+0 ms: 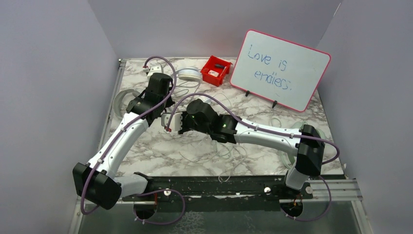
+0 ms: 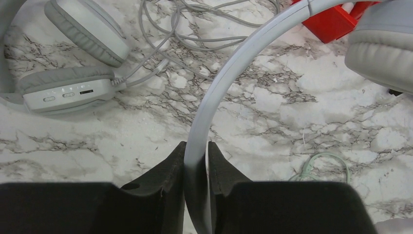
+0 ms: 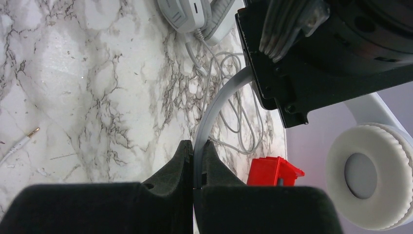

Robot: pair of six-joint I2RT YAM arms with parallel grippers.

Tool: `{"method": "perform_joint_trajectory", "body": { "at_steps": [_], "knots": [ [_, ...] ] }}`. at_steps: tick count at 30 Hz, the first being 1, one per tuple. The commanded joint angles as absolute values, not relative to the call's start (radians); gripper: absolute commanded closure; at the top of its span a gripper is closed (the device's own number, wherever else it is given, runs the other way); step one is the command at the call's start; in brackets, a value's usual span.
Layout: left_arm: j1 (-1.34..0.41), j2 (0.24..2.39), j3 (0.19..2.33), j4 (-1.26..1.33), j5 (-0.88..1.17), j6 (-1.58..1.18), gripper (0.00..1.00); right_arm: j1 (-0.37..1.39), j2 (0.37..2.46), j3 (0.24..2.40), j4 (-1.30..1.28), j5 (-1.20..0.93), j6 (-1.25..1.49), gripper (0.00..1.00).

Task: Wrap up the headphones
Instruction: Wrap the headphones cable around the headphones.

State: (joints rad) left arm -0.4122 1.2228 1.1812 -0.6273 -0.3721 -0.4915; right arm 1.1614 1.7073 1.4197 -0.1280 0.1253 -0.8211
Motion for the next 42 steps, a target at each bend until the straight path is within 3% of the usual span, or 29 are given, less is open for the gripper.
{"method": "perform_joint_trajectory", "body": {
  "at_steps": [1,5,7,8,9,12,15,17,23,28,31,36,42],
  "knots": [
    [-0.407,1.224,1.169,-0.578,-0.333,-0.475,0.81,1.164,1.653,1.435,-0.079,0.105,-0.844,0.99],
    [-0.405,1.221,1.16,-0.577,-0.329,-0.461,0.89,1.164,1.646,1.427,-0.07,0.1,-0.838,0.99],
    [-0.405,1.217,1.16,-0.575,-0.314,-0.454,1.0,1.164,1.646,1.426,-0.071,0.097,-0.829,0.99],
    [-0.404,1.211,1.162,-0.577,-0.305,-0.454,1.0,1.164,1.645,1.429,-0.077,0.097,-0.813,0.99],
    [-0.402,1.206,1.165,-0.577,-0.296,-0.455,1.0,1.164,1.64,1.433,-0.086,0.102,-0.791,0.94],
    [-0.382,1.19,1.187,-0.602,-0.296,-0.478,1.0,1.163,1.612,1.422,-0.099,0.145,-0.687,0.47],
    [-0.373,1.192,1.225,-0.642,-0.304,-0.509,1.0,1.163,1.577,1.446,-0.18,0.201,-0.518,0.3],
    [-0.365,1.204,1.243,-0.66,-0.304,-0.526,1.0,1.163,1.553,1.481,-0.284,0.22,-0.381,0.24],
    [-0.3,1.229,1.277,-0.685,-0.231,-0.568,1.0,1.124,1.331,1.326,-0.417,0.188,0.005,0.13],
    [-0.254,1.233,1.353,-0.725,-0.208,-0.562,1.0,0.842,1.1,1.093,-0.338,-0.04,0.132,0.13],
    [-0.218,1.258,1.459,-0.793,-0.197,-0.567,1.0,0.753,1.018,0.961,-0.23,-0.108,0.149,0.08],
    [-0.17,1.319,1.703,-0.91,-0.164,-0.571,1.0,0.559,1.081,0.819,-0.076,-0.372,0.244,0.11],
    [-0.16,1.364,1.98,-1.005,-0.157,-0.554,1.0,0.553,1.163,0.747,0.12,-0.469,0.276,0.11]
  ]
}}
